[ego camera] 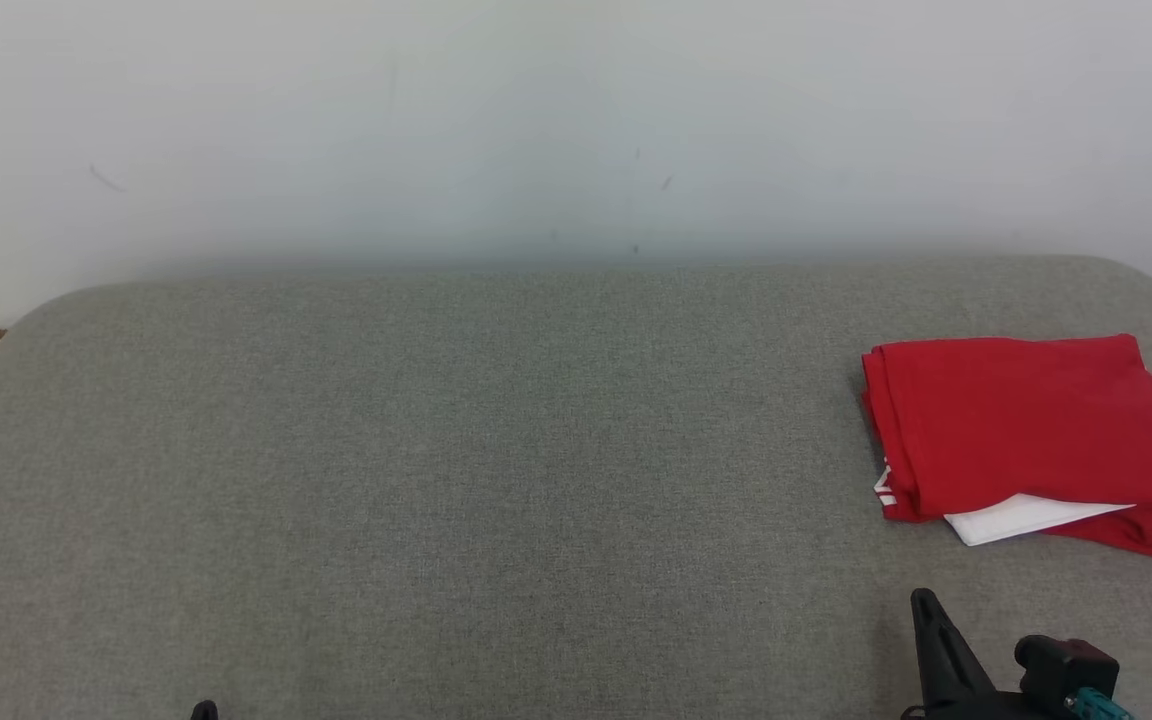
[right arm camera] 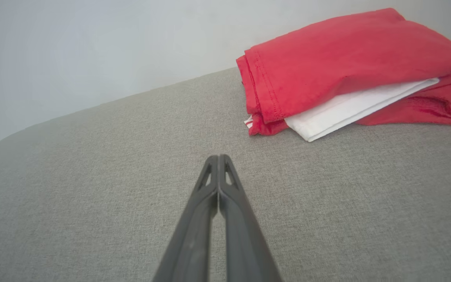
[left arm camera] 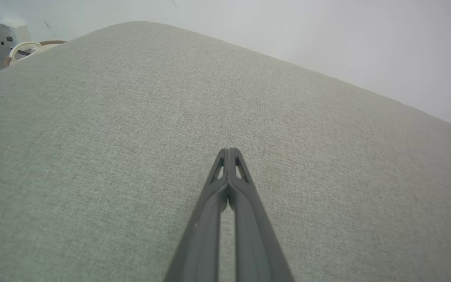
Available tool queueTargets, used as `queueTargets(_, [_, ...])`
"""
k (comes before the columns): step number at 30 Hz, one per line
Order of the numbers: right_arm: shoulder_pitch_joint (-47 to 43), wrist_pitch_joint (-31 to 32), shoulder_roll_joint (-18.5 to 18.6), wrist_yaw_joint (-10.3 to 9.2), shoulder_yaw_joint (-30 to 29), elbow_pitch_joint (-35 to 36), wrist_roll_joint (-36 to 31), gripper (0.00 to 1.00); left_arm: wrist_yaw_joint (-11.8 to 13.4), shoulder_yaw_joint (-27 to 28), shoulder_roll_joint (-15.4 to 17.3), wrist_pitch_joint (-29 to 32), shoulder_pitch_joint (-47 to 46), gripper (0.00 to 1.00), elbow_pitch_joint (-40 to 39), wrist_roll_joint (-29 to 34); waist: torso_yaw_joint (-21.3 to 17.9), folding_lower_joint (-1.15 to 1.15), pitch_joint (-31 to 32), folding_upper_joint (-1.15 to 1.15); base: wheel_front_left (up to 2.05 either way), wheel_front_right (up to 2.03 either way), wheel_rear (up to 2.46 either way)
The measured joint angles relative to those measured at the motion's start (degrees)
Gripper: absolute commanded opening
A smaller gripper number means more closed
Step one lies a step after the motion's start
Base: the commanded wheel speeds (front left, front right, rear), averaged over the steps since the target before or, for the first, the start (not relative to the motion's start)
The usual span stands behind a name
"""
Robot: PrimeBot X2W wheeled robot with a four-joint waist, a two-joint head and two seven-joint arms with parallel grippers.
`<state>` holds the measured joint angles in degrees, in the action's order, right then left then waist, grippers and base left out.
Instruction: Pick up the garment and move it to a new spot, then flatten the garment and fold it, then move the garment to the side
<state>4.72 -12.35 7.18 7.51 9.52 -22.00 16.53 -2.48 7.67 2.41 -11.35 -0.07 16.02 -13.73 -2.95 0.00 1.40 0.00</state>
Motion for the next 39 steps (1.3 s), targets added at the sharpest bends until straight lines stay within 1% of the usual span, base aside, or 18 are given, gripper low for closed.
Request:
queueTargets(11, [0.2, 2.8, -0.6, 0.00, -2.5, 1.0, 11.4, 0.00, -0.7, -0.6, 0.0, 2.3, -0.3, 0.00, -0.5, -12.1, 0.3, 0.00, -0.1, 0.00, 0.00, 0.00, 0.00])
queueTargets(12, [0.2, 2.8, -0.6, 0.00, -2.5, 1.0, 11.4, 0.00, -0.7, -0.6, 0.0, 2.3, -0.3, 0.00, -0.5, -12.1, 0.3, 0.00, -0.1, 0.00, 0.00, 0.00, 0.00])
queueTargets(27, [0.5, 6.0, -1.4, 0.00, -5.3, 2.5, 24.9, 0.00, -1.5, -0.7, 0.1, 5.5, -1.5, 0.00, -0.8, -26.0, 0.7, 0.00, -0.3, 0.00, 0.00, 0.00, 0.00])
queueTargets(39, [0.6, 8.4, -2.0, 0.00, -7.3, 3.2, 34.1, 0.00, -2.1, -0.8, 0.1, 7.9, -2.6, 0.00, -0.9, -35.3, 1.0, 0.00, -0.5, 0.00, 0.00, 0.00, 0.00])
